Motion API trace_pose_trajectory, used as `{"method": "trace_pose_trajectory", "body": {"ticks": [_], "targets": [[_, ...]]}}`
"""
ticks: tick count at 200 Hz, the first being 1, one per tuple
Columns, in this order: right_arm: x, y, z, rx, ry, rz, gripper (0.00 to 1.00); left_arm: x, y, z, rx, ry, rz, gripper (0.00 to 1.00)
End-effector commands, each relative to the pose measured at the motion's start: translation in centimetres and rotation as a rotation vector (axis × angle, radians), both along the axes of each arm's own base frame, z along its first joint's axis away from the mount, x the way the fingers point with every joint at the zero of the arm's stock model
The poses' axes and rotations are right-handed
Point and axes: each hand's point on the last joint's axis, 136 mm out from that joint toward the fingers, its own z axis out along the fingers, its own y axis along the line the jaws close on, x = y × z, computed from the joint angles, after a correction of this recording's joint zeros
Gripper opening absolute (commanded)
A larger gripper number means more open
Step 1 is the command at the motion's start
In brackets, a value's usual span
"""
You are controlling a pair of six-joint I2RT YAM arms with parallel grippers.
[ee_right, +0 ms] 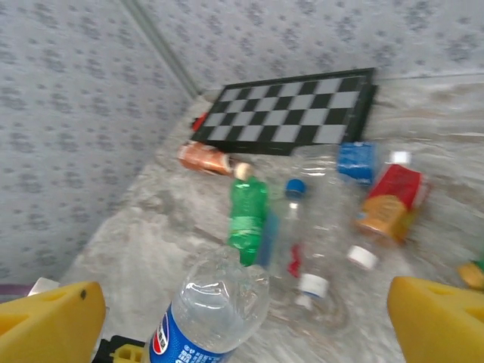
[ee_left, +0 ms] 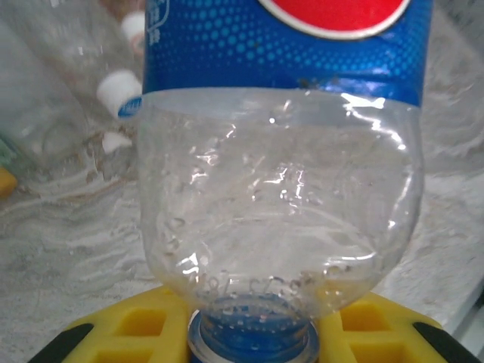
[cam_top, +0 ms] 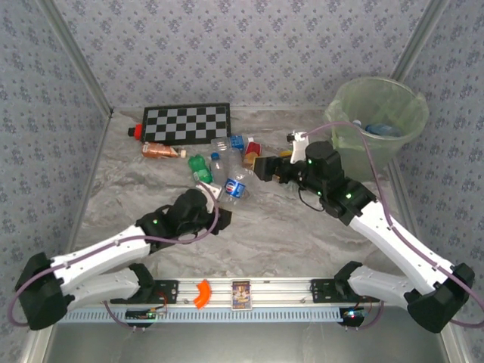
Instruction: Put the plastic bottles in the bin
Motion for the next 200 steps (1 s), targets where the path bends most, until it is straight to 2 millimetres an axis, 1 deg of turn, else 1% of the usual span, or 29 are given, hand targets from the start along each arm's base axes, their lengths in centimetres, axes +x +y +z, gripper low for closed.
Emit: {"method": "trace_pose_trajectory", "body": {"ticks": [1,20,39,57,81,93,102,123,125,128,164,188,200], "targets": [[-0.8,3.1,0.7,0.08,0.025,0.139,0.93,0.0,0.8,2.7,-0.056,-0.063,0.026,0.26],[-1.0,4.9,0.3,0.086,0.074,0.199,0.89,-0.2,1.3,4.3,-0.096,-0.102,0.03,0.26],[-1.5,6.8,-0.1,0.086,0.107,0.248,0.88,-0.4,1.7,5.3,-0.112,-0.127,0.033,0.27],[-2.1,8.6,-0.4,0.088,0.132,0.301,0.87,-0.4,2.0,5.7,-0.102,-0.136,0.04,0.27],[-2.8,10.6,0.1,0.146,0.149,0.367,0.88,-0.4,2.2,6.0,-0.102,-0.139,0.039,0.27],[-2.7,11.2,0.1,0.164,0.159,0.376,0.87,-0.5,2.3,6.2,-0.11,-0.141,0.039,0.27],[-2.7,11.6,0.0,0.166,0.165,0.383,0.85,-0.6,2.3,6.4,-0.12,-0.146,0.04,0.27],[-2.5,12.2,-1.3,0.147,0.198,0.381,0.81,-0.9,2.6,6.9,-0.135,-0.153,0.036,0.27],[-2.3,12.3,-0.2,0.16,0.18,0.383,0.81,-0.9,2.6,6.8,-0.135,-0.153,0.035,0.27],[-2.3,12.4,0.2,0.165,0.172,0.383,0.81,-1.0,2.7,6.9,-0.135,-0.155,0.034,0.27],[-2.0,13.1,-0.2,0.156,0.173,0.374,0.8,-1.2,2.9,7.2,-0.141,-0.165,0.03,0.27],[-2.2,13.6,-0.1,0.17,0.191,0.382,0.74,-1.2,2.9,7.3,-0.142,-0.166,0.03,0.27],[-2.3,13.7,-0.1,0.171,0.194,0.387,0.7,-1.2,2.8,7.4,-0.146,-0.165,0.028,0.27]]}}
